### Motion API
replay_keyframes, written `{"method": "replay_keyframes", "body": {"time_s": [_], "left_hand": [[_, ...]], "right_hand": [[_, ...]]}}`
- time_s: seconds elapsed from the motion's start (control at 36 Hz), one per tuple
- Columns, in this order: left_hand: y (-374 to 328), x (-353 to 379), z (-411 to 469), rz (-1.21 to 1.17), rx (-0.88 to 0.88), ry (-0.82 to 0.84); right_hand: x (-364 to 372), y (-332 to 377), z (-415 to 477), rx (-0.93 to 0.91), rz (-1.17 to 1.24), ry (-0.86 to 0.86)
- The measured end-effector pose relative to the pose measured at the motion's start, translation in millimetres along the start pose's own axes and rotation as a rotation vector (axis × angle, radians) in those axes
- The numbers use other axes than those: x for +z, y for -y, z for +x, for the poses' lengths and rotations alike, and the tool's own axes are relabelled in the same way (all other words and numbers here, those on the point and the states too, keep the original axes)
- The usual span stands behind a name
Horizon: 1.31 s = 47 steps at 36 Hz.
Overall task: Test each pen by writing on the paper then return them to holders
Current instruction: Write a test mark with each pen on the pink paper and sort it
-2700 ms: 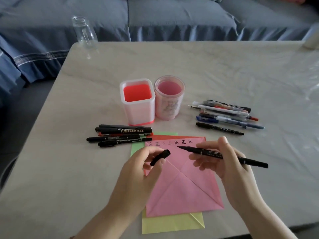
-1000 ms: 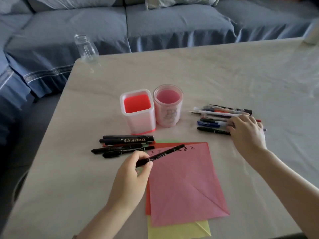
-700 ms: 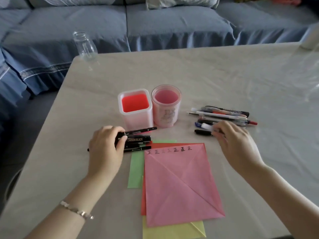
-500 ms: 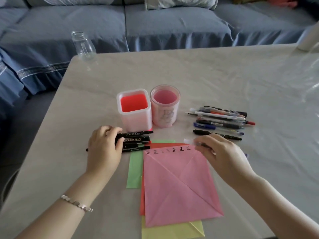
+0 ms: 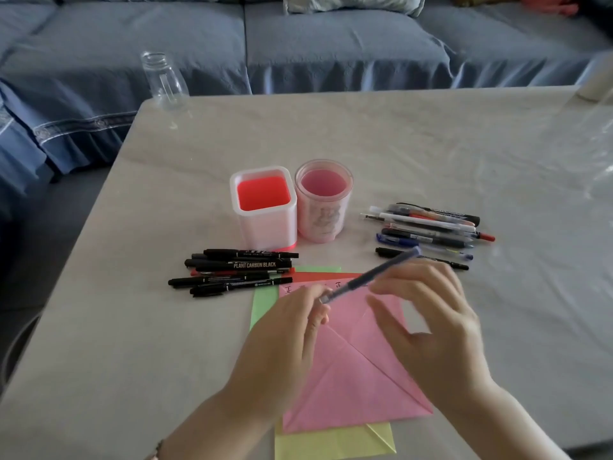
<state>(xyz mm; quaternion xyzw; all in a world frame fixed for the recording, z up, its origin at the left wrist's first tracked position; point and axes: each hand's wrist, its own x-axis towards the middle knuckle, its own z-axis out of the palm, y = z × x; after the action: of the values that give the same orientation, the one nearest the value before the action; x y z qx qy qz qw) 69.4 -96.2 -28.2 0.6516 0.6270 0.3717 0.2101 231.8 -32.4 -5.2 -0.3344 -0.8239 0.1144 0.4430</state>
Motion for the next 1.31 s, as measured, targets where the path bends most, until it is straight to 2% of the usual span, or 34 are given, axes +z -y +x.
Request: {"method": "replay_keyframes", "body": {"time_s": [0.03, 0.08, 0.14, 0.19, 0.28, 0.36, 0.47, 0.56, 0.67, 0.72, 0.78, 0.83, 0.94, 1.0, 1.08, 1.14, 1.22, 1.31], "left_hand": [[-0.4, -0.7, -0.9, -0.02, -0.038, -0.005], [-1.9, -1.3, -1.8, -0.073, -0.069, -0.002], [-5.5, -1.4, -2.5, -0.142, -0.072, 0.023], [-8.0, 0.0, -3.3, -0.167, -0.044, 0.07], [-10.9, 2.2, -4.2, -0.109, 0.056, 0.132], [-17.2, 2.5, -3.5, -0.081, 0.103, 0.166], [-20.5, 1.3, -1.0, -0.123, 0.06, 0.169], [-21.3, -1.6, 0.2, -0.144, 0.042, 0.154], [-21.9, -8.5, 1.9, -0.241, -0.049, 0.245], [-21.4, -11.5, 1.6, -0.22, -0.062, 0.299], [-18.9, -13.6, -0.4, -0.101, -0.07, 0.325], [-12.4, -14.2, -2.6, 0.046, -0.089, 0.258], [28.9, -7.5, -3.8, 0.338, -0.109, -0.016], [50.1, -3.6, -4.8, 0.491, -0.044, -0.13], [70.3, 2.3, -6.1, 0.698, -0.051, -0.205], [74.1, 6.3, -5.5, 0.744, -0.059, -0.244], [64.4, 17.1, -3.0, 0.694, -0.056, -0.259], [42.6, 34.5, 1.4, 0.574, 0.034, -0.145]], "right_hand": [[-1.7, 2.8, -2.9, 0.099, 0.041, -0.051], [-3.5, 10.0, -6.2, 0.445, 0.263, -0.077], [-1.5, 15.4, -6.8, 0.793, 0.599, 0.022], [1.3, 15.0, -7.0, 0.953, 0.784, 0.116], [7.5, 22.1, -2.0, 0.937, 0.816, 0.159], [15.0, 27.6, 0.4, 0.973, 0.763, 0.09], [22.4, 30.4, 0.8, 0.973, 0.683, 0.056], [24.3, 31.8, 1.4, 1.013, 0.766, 0.069], [20.6, 29.1, -0.6, 0.944, 0.757, 0.121], [18.8, 28.2, -1.7, 0.919, 0.735, 0.135], [16.1, 26.5, -1.2, 0.951, 0.765, 0.094], [12.5, 21.0, -0.5, 0.99, 0.779, 0.004], [5.2, 5.6, -1.7, 1.026, 0.684, -0.105], [3.4, -0.5, -3.3, 1.054, 0.644, -0.128], [2.3, -8.2, -6.3, 1.084, 0.599, -0.123], [1.4, -12.5, -9.4, 1.085, 0.576, -0.117], [-0.9, -18.2, -14.6, 1.068, 0.554, -0.128], [-1.1, -25.6, -16.2, 1.022, 0.512, -0.16]]}}
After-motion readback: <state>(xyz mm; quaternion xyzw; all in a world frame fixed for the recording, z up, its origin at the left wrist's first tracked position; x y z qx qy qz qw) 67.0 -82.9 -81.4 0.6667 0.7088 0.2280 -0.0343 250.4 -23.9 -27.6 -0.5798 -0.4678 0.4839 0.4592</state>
